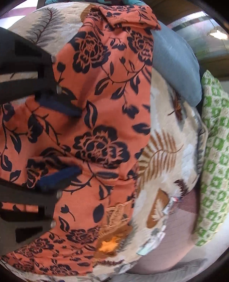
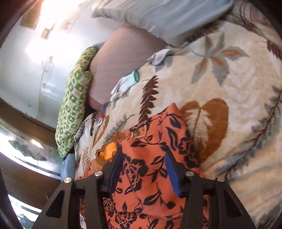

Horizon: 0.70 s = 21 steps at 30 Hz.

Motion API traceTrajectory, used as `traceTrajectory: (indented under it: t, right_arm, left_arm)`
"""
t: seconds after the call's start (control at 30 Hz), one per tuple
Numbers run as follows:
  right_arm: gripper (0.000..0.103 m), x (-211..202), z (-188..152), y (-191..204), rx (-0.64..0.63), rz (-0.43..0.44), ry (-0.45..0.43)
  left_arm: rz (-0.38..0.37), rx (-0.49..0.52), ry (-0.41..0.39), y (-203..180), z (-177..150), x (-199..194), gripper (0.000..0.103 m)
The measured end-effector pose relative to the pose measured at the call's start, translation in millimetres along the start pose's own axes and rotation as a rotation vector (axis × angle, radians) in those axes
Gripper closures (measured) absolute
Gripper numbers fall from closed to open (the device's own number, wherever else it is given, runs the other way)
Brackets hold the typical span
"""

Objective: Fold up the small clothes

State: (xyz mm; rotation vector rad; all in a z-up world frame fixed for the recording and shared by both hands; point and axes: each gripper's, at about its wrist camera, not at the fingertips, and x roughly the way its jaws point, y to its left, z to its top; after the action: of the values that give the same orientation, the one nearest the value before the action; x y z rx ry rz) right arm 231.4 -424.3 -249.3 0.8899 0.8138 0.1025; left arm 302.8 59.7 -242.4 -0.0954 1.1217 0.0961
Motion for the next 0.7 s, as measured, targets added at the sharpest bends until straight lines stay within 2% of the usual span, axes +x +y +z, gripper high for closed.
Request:
traceTrajectory:
  t: [0.03, 0.1, 0.2, 0.33, 0.4, 0.43, 0.5, 0.57, 0.6, 0.67, 0.7]
  right_arm:
    - [0.058, -1.2, 3.7, 0.5, -0.022, -0.016, -0.018]
    - [0.058, -1.6, 14.2, -1.5, -0.012, 0.016, -0.022]
    - [0.058, 17.8, 12.8, 4.7, -0.001, 0.073, 0.031]
    - [0.058, 50.7, 11.7, 9.8, -0.016, 0.027, 0.102]
    - [0.062, 62.7, 13.4, -0.6, -0.010, -0.085, 0.107]
    - [0.072, 62.2, 15.4, -6.7, 0.005, -0.103, 0.088]
    - [0.074, 52.8, 20.5, -9.0, 0.021, -0.141, 0.033]
    - [0.072, 37.1, 20.8, 3.8, -0.063, -0.260, -0.055]
    - [0.069, 33.5, 20.5, 8.1, -0.084, -0.251, -0.063]
    - [0.069, 28.5, 18.4, 13.3, -0.053, -0.124, -0.038]
    - [0.069, 27.6, 16.2, 20.8, -0.077, -0.113, -0.037]
  left_arm:
    - [0.018, 0.018, -0.018, -4.9, -0.6, 0.7, 0.050]
    - [-0.004, 0.047, -0.049, -12.4, -1.5, -3.2, 0.079]
    - [-0.027, 0.075, -0.068, -17.8, -4.5, -8.9, 0.095]
    - [-0.079, 0.035, -0.057, -9.0, -6.0, -11.3, 0.100]
    - [-0.072, 0.019, -0.043, -1.8, -8.4, -12.5, 0.101]
    - [-0.062, 0.019, -0.039, 0.1, -8.0, -12.4, 0.101]
    - [-0.037, 0.021, -0.041, 4.7, -9.8, -14.5, 0.101]
    - [-0.028, 0.012, -0.040, 11.4, -11.5, -17.2, 0.101]
    - [-0.048, 0.001, -0.034, 14.0, -11.1, -18.8, 0.101]
    - [-0.090, -0.023, -0.026, 19.1, -9.5, -21.4, 0.101]
    - [-0.099, -0.023, -0.031, 19.1, -9.4, -24.7, 0.101]
